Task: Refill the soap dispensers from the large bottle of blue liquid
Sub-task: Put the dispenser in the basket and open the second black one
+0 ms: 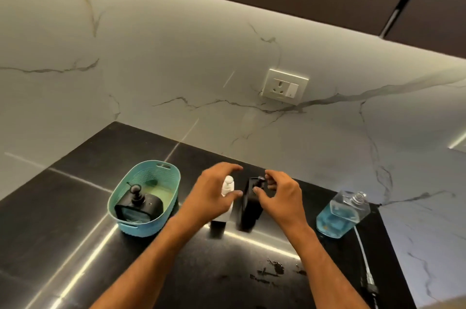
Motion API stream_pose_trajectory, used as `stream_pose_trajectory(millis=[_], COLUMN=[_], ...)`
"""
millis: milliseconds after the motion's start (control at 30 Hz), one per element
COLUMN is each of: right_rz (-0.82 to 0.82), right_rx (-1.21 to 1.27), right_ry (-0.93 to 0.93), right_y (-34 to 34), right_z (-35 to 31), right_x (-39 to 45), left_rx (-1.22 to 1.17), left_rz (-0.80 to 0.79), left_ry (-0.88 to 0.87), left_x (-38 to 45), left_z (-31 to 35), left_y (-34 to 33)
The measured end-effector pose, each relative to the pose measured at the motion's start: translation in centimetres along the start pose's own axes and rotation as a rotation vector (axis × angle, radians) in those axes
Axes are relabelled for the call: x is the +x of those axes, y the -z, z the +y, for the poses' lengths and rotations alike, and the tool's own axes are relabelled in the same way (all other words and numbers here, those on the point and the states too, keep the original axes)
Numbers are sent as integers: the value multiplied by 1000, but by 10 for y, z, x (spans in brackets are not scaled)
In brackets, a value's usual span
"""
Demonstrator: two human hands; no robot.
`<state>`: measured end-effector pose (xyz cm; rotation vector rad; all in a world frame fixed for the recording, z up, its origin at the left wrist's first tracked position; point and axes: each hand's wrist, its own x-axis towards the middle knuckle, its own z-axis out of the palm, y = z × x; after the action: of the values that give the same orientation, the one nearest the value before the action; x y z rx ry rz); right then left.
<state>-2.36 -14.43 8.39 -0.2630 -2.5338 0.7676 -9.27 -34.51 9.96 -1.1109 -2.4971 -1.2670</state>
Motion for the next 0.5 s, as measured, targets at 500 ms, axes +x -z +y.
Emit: stream_pose_trajectory(millis=[500], right_rz=[-343], right_rx=[148], right_ry=[-261], right_y=[-43], right_z=[97], right_x=[29], left_rx=[17], left_rz=[75], left_ry=[474], left_x=[10], left_z=[13], left_y=[-145])
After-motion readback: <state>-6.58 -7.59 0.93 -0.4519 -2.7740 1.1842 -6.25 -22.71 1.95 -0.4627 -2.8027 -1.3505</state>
